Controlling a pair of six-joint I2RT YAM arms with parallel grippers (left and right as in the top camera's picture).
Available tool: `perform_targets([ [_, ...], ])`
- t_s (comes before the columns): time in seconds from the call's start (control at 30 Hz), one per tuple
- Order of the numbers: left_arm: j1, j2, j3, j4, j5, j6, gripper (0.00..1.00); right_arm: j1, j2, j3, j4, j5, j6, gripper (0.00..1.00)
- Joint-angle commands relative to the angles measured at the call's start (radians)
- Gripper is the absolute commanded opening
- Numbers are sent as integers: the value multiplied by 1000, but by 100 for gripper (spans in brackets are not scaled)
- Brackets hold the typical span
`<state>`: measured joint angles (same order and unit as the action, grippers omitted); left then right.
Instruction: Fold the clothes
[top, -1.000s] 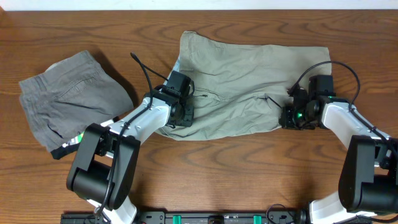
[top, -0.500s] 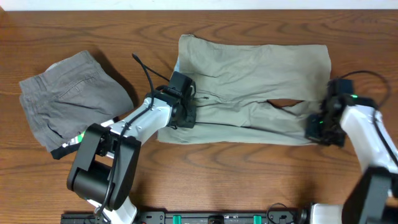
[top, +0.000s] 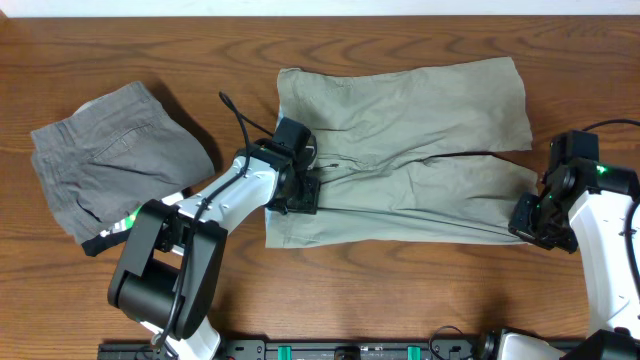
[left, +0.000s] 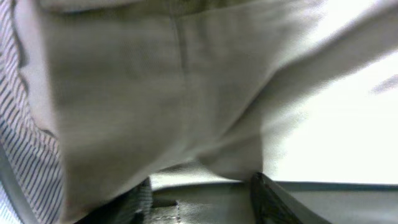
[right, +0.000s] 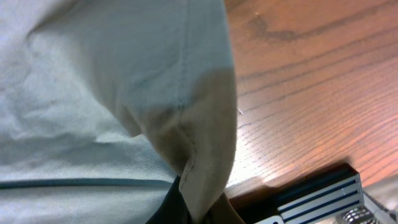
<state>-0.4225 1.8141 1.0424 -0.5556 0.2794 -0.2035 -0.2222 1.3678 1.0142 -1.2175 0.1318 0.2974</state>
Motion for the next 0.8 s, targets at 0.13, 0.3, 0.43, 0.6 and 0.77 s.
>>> perform_targets([
  [0.13,24,-6,-22,-88,11,0,63,-31,-6,11,-29,187,40,11],
  [0.3,24,-100,-21,-116,11,0,64,-53,-6,11,-55,177,55,14],
  [0.43,24,-225,-21,-119,10,0,71,-62,-6,12,-47,123,54,20],
  [0.6,24,-358,-21,-117,-11,10,84,-62,-6,13,67,-122,-120,19],
  [0.77,24,-363,-22,-121,-11,16,77,-62,-4,12,187,-215,-187,13],
])
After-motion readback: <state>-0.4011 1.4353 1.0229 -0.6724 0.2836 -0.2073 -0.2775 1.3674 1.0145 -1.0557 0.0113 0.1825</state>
